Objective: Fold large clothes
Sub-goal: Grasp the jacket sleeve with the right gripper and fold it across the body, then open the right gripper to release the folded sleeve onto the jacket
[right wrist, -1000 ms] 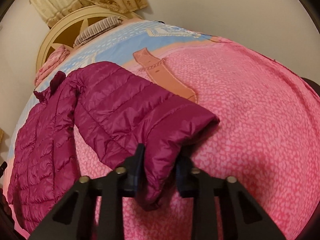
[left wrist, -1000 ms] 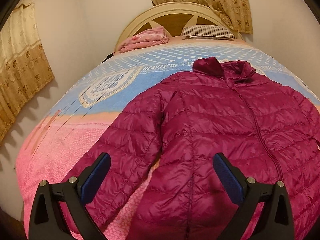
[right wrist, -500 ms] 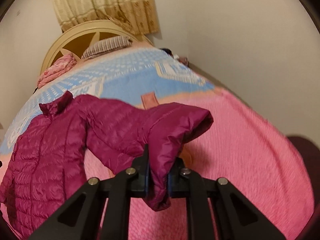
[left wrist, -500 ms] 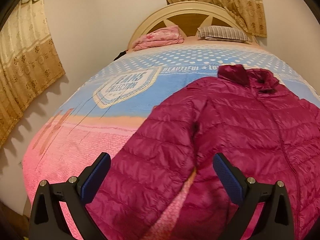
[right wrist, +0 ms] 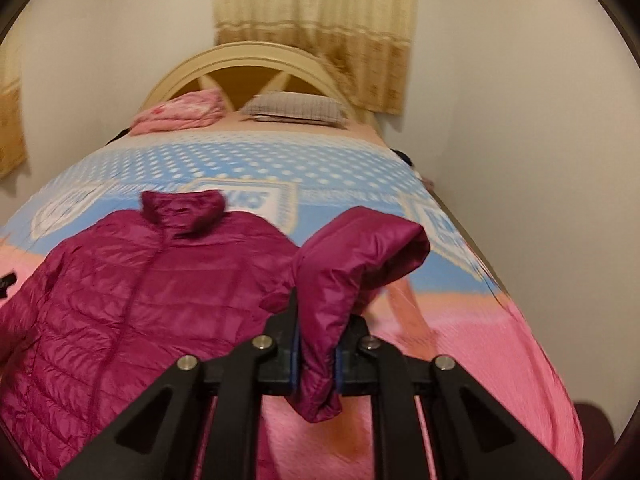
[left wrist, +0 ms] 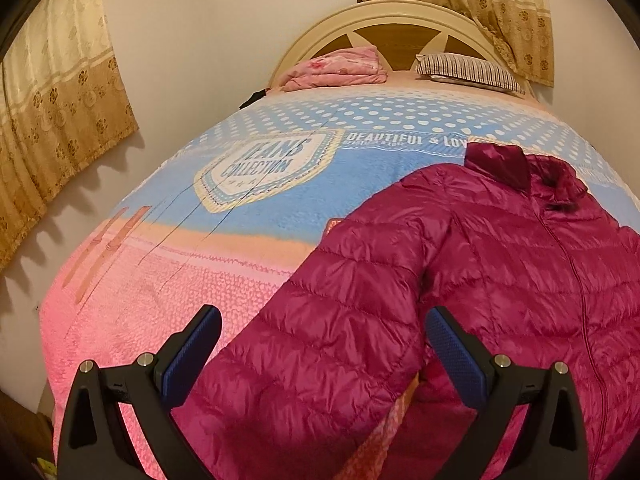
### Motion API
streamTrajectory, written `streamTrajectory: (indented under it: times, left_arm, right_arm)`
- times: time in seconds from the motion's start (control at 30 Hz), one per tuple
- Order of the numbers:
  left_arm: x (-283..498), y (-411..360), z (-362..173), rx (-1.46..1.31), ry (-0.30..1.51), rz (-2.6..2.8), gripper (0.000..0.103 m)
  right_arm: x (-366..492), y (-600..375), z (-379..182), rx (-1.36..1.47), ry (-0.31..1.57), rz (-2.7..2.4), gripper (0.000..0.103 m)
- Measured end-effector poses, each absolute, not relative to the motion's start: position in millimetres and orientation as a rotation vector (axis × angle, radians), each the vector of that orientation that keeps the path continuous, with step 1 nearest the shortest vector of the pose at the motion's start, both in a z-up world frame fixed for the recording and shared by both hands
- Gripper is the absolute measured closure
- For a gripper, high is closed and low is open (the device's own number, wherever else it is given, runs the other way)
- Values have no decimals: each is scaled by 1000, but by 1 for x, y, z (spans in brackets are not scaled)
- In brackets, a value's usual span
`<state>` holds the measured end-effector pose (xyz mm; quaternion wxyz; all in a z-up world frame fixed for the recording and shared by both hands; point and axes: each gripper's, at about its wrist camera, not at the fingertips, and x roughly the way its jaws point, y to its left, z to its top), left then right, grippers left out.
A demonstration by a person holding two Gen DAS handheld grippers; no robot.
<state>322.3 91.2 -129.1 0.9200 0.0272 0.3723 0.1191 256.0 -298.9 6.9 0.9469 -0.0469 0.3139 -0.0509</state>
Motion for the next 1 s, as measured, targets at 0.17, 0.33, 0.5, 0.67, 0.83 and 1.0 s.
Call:
streamTrajectory:
  times: [0.17,0.33,0.5,0.67,0.83,1.0]
  left_arm:
    - [331,96,-133,50,773,249,1]
    - [336,103,-138,42,783,252,1]
    - [342,112,-142,42,793,259,1]
    - [348,115,-145,44,799,260,1]
    - [352,110,-149,63,808,260,1]
    - [353,104,-147,81,804,266,1]
  right_arm:
    - [278,-247,0,-212,649,-22,89]
    - [296,-201,-18,-293,663,48,89]
    - [312,-168,-40,-325,690,108,89]
    - [325,-136,-68,-335,726,168,88]
    - [331,-114,-96,-288,780,237,79]
    - [317,-98,-101,-265,761,323,32]
